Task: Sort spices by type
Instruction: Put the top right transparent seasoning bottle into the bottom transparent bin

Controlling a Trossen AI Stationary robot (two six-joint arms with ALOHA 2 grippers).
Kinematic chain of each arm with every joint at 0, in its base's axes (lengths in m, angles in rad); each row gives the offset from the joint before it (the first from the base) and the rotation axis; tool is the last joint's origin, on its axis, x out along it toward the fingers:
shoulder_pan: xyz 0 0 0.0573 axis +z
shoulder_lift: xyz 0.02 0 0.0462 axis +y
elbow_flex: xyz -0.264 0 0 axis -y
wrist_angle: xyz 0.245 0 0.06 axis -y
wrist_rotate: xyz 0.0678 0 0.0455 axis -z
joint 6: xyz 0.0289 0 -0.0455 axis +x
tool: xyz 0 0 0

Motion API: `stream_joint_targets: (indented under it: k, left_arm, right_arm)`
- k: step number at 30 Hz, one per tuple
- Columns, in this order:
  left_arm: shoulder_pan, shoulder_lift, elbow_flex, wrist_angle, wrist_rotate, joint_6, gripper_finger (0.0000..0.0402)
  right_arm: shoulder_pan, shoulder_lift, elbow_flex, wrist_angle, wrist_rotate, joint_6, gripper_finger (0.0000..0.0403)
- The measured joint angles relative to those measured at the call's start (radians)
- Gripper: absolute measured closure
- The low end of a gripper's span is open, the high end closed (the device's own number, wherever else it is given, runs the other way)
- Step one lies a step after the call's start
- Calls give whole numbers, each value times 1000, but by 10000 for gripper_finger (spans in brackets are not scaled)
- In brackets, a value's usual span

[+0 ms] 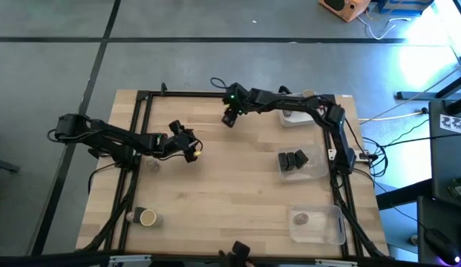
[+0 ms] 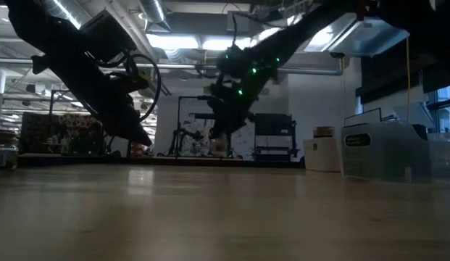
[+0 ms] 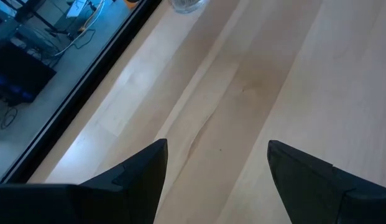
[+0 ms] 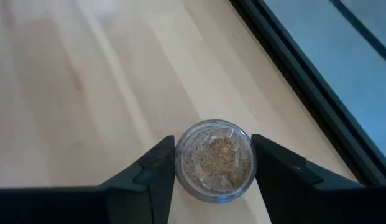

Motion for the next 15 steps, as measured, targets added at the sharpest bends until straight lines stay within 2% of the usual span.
stream_joint_targets:
  k: [10,15]
  left_arm:
    - [0,0,0,12,0,-2,141]
    - [-16,0,0,24,0,-88,141]
  right_arm:
    - [89,-64,31,-83,-34,31,217]
    - [147,-107,31,-205,-8,63,219]
